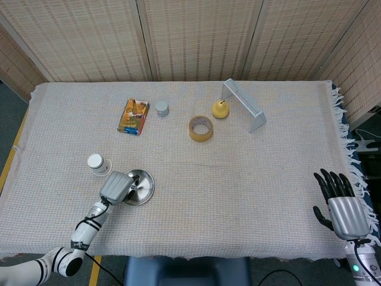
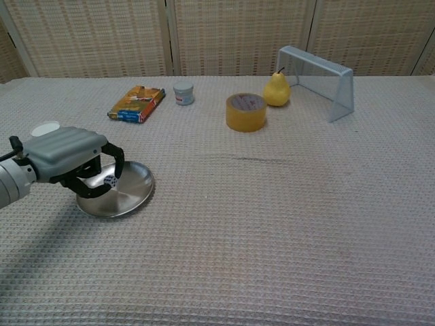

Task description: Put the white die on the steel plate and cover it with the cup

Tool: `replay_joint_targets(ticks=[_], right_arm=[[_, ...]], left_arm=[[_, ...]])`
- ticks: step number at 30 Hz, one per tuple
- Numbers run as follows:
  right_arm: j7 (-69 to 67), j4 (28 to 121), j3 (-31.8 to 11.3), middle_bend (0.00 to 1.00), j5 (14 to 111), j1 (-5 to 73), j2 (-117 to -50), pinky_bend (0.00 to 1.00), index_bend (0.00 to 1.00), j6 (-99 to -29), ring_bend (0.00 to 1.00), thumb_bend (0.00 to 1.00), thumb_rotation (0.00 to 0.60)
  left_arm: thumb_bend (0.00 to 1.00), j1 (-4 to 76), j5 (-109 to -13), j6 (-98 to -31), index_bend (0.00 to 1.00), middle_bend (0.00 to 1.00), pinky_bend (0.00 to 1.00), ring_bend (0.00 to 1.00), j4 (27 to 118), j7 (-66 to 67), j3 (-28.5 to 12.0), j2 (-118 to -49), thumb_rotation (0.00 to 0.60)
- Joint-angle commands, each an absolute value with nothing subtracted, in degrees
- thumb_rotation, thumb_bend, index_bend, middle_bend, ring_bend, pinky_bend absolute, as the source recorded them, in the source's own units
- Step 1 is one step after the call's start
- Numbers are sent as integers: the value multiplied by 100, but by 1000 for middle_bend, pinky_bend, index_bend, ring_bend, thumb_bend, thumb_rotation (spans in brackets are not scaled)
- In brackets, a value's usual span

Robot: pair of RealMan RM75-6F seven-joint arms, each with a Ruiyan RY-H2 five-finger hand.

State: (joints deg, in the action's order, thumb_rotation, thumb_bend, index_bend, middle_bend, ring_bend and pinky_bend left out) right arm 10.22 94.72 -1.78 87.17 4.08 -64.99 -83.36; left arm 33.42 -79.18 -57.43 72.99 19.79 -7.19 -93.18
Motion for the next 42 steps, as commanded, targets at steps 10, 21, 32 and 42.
replay_joint_targets(ticks=[10, 21, 32, 42], right_arm=[[1022, 9502, -151, 0, 8756, 392, -6486, 0, 0, -8367, 0, 258, 600], [947, 9543, -82, 0, 8882, 376, -6437, 0, 0, -8391, 0, 258, 600], [1044, 9556, -99, 0, 8922, 334, -6479, 0, 0, -8513, 0, 258, 600], [1045, 9538, -118, 0, 8860, 354, -6481, 0, 0, -8448, 0, 258, 600]], left_arm=[[352, 3161, -8027, -6251, 192, 987, 965, 921, 7949, 1919, -617, -8856, 600], [344, 2340, -7640, -7450, 60, 151, 561, 153, 8981, 1874, -808, -7503, 600], [340, 2889, -6827, -6318, 43, 48, 786, 470, 8381, 1949, -1054, -7615, 600], [342, 3283, -6485, -5777, 57, 79, 850, 595, 7764, 2197, -1031, -8107, 600]])
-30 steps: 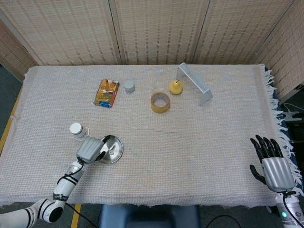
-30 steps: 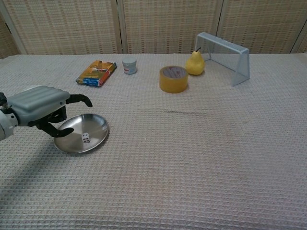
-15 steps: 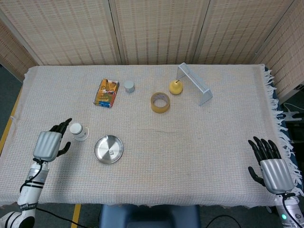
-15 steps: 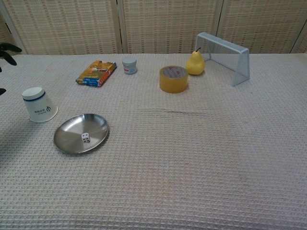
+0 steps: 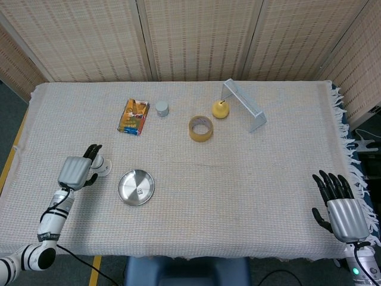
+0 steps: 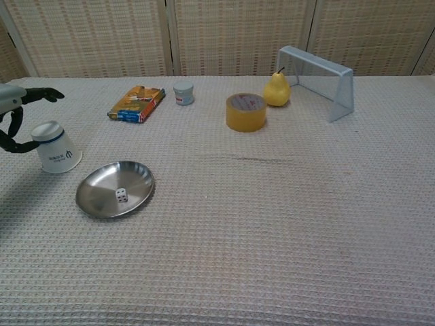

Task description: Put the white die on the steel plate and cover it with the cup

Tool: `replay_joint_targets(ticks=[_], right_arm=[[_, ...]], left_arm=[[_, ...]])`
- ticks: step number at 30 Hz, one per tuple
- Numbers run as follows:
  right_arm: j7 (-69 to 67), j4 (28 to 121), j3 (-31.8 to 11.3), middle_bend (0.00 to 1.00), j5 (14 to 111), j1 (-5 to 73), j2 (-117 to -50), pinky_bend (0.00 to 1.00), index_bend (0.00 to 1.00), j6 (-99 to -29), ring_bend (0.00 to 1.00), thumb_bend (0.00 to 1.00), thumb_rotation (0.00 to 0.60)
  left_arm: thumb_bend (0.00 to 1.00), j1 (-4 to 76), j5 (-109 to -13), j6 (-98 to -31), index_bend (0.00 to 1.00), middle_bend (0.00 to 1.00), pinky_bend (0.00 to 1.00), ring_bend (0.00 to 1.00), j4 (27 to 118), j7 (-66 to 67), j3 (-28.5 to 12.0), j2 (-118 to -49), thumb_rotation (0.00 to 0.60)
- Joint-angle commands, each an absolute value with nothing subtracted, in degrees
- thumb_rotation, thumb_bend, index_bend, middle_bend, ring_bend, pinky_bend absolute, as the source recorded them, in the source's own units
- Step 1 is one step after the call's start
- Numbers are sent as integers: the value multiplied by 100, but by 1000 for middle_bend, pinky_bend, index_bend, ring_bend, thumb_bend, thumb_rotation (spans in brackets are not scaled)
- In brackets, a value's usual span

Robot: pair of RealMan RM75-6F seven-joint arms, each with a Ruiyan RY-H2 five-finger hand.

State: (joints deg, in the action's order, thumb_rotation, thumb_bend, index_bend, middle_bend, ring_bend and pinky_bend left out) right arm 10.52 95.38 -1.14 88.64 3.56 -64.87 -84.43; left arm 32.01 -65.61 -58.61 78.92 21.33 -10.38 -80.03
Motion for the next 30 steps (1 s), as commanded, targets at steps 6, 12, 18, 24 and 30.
replay_joint_targets(ticks=[6, 12, 18, 24, 30], right_arm=[[1040, 9534, -130, 0, 8825, 364, -6474, 0, 0, -8419, 0, 258, 600], [1068, 9529, -133, 0, 8796, 382, -6492, 0, 0, -8376, 0, 258, 600], [1105, 9545, -132, 0, 8782, 377, -6496, 0, 0, -8377, 0, 257, 600], [1097, 9549, -132, 0, 8750, 385, -6484, 0, 0, -8340, 0, 257, 600], [1109, 9562, -130, 0, 8731, 395, -6477, 0, 0, -8310, 0, 257, 600]], left_arm=[[341, 3368, -6323, -5713, 84, 89, 853, 598, 7539, 2350, -1020, -8205, 600], [341, 3394, -6291, -5671, 134, 158, 868, 626, 7449, 2302, -988, -8214, 600], [338, 3468, -6296, -5616, 181, 213, 868, 628, 7293, 2296, -962, -8289, 600], [340, 3490, -6260, -5681, 216, 216, 868, 628, 7108, 2457, -922, -8388, 600], [342, 3484, -6235, -5748, 242, 223, 868, 628, 7027, 2544, -903, -8424, 600]])
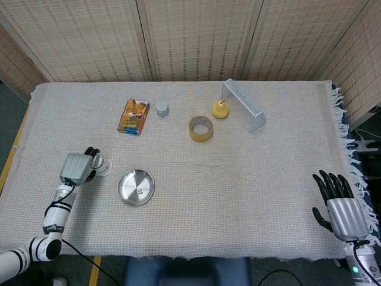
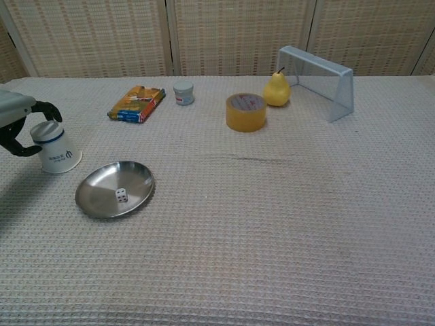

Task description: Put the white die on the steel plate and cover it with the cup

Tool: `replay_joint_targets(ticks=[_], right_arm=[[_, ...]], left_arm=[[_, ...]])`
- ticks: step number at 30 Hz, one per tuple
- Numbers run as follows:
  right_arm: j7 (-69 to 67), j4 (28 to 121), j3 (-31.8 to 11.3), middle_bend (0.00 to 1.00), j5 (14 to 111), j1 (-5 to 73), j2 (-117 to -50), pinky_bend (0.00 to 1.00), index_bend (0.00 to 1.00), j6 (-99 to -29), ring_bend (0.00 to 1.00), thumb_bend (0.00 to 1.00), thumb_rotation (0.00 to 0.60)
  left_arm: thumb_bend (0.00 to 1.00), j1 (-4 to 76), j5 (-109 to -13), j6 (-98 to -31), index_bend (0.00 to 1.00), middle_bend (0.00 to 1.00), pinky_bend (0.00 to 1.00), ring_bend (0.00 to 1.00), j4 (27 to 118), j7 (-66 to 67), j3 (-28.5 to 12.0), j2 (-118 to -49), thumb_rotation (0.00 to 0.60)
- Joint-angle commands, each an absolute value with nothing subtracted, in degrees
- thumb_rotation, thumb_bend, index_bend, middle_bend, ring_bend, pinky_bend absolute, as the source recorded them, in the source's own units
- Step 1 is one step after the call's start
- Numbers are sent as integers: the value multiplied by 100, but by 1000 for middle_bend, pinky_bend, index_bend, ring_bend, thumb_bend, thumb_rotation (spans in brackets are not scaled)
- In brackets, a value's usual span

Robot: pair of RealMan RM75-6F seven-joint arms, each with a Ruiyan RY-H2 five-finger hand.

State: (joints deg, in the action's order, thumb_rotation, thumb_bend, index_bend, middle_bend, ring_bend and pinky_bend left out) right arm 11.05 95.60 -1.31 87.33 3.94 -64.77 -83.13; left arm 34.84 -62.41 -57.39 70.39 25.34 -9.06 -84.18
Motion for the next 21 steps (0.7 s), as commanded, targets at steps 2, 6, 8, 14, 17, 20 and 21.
replay_joint_targets(ticks=[2, 6, 8, 14, 17, 20, 21], right_arm=[[1114, 9566, -131, 0, 8727, 394, -6477, 0, 0, -8311, 0, 258, 600], [1124, 9574, -128, 0, 8727, 391, -6478, 0, 0, -8316, 0, 258, 600], [1128, 9576, -123, 0, 8726, 394, -6478, 0, 0, -8303, 0, 258, 600], [1131, 9587, -123, 0, 8704, 399, -6469, 0, 0, -8284, 0, 258, 600], [1143, 9586, -126, 0, 8684, 406, -6473, 0, 0, -8263, 0, 258, 600], [1156, 9593, -127, 0, 8664, 412, -6472, 0, 0, -8244, 0, 258, 600], [1159, 9596, -128, 0, 8661, 411, -6472, 0, 0, -8245, 0, 257, 600]], left_arm=[[341, 3482, -6230, -5750, 247, 244, 868, 628, 7026, 2542, -899, -8424, 600], [340, 3484, -6262, -5745, 256, 291, 868, 628, 7031, 2510, -877, -8426, 600], [339, 3490, -6263, -5738, 261, 300, 868, 628, 7011, 2503, -874, -8440, 600], [338, 3503, -6290, -5735, 263, 299, 868, 628, 6959, 2460, -868, -8472, 600], [341, 3504, -6347, -5765, 257, 293, 867, 628, 6964, 2413, -863, -8477, 600], [342, 3514, -6368, -5768, 250, 278, 867, 628, 6960, 2390, -867, -8482, 600], [343, 3519, -6373, -5764, 249, 274, 867, 628, 6956, 2389, -867, -8482, 600]])
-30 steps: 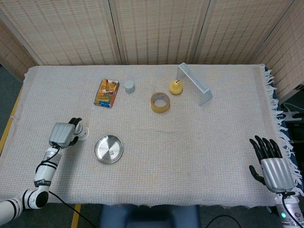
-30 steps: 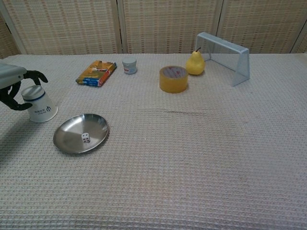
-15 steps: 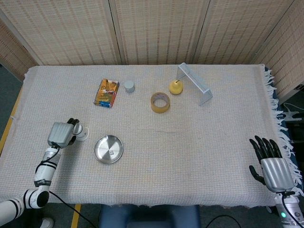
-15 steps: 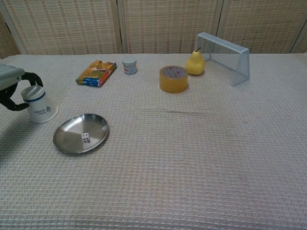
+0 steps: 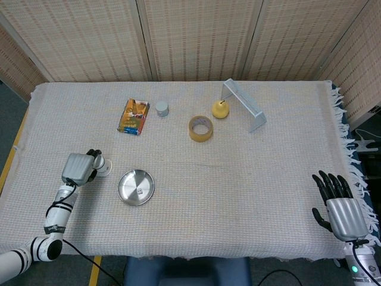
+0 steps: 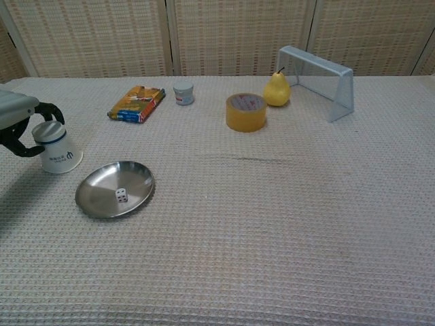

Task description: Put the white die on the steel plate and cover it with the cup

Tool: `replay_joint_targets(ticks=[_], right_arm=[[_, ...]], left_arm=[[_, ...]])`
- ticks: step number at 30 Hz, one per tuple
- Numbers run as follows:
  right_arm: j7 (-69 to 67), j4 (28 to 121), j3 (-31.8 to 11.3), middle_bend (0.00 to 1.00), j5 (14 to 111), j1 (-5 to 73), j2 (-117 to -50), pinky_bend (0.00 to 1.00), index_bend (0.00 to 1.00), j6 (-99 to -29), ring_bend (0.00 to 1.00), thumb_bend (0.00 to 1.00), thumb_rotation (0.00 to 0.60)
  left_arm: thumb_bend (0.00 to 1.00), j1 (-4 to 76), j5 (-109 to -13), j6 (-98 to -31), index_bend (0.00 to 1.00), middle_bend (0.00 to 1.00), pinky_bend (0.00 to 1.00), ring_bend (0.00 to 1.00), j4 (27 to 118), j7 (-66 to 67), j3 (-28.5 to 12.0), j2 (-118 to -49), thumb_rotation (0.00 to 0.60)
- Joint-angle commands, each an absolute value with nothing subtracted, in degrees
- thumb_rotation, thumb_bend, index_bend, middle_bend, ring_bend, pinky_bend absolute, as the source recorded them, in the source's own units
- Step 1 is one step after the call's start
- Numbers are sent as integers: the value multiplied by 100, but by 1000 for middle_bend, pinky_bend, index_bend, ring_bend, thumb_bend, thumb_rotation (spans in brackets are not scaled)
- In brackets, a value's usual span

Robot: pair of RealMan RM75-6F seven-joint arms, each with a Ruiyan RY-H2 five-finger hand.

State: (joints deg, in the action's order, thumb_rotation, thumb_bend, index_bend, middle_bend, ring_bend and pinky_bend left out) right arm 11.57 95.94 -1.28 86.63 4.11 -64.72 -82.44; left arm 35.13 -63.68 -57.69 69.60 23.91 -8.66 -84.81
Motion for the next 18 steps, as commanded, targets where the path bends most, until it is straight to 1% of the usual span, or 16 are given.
replay_joint_targets(ticks=[1, 4, 8, 11, 14, 16, 18], right_arm=[[1161, 9599, -129, 0, 8659, 411, -6471, 0, 0, -8247, 0, 258, 600], [1167, 9597, -129, 0, 8652, 411, -6474, 0, 0, -8244, 0, 258, 600], [1169, 9599, -129, 0, 8643, 416, -6474, 0, 0, -8232, 0, 258, 600], [1168, 9599, -129, 0, 8642, 416, -6474, 0, 0, -8232, 0, 257, 600], [1170, 9597, -131, 0, 8629, 420, -6476, 0, 0, -8221, 0, 257, 600], [1178, 9599, -121, 0, 8632, 427, -6480, 0, 0, -8200, 0, 258, 600], [1179, 9603, -123, 0, 8629, 425, -6478, 0, 0, -8205, 0, 257, 600]], left_arm=[[343, 3524, -6376, -5759, 249, 275, 867, 628, 6954, 2389, -866, -8484, 600], [341, 3532, -6392, -5751, 263, 300, 867, 628, 6944, 2383, -858, -8492, 600], [338, 3537, -6385, -5737, 303, 385, 867, 628, 6897, 2366, -861, -8514, 600], [340, 3536, -6387, -5736, 323, 414, 867, 628, 6893, 2362, -859, -8514, 600], [347, 3533, -6425, -5755, 396, 493, 867, 628, 6883, 2352, -844, -8513, 600], [351, 3511, -6510, -5851, 425, 530, 867, 628, 6892, 2314, -833, -8522, 600], [349, 3481, -6580, -5922, 438, 547, 867, 628, 6925, 2235, -827, -8505, 600]])
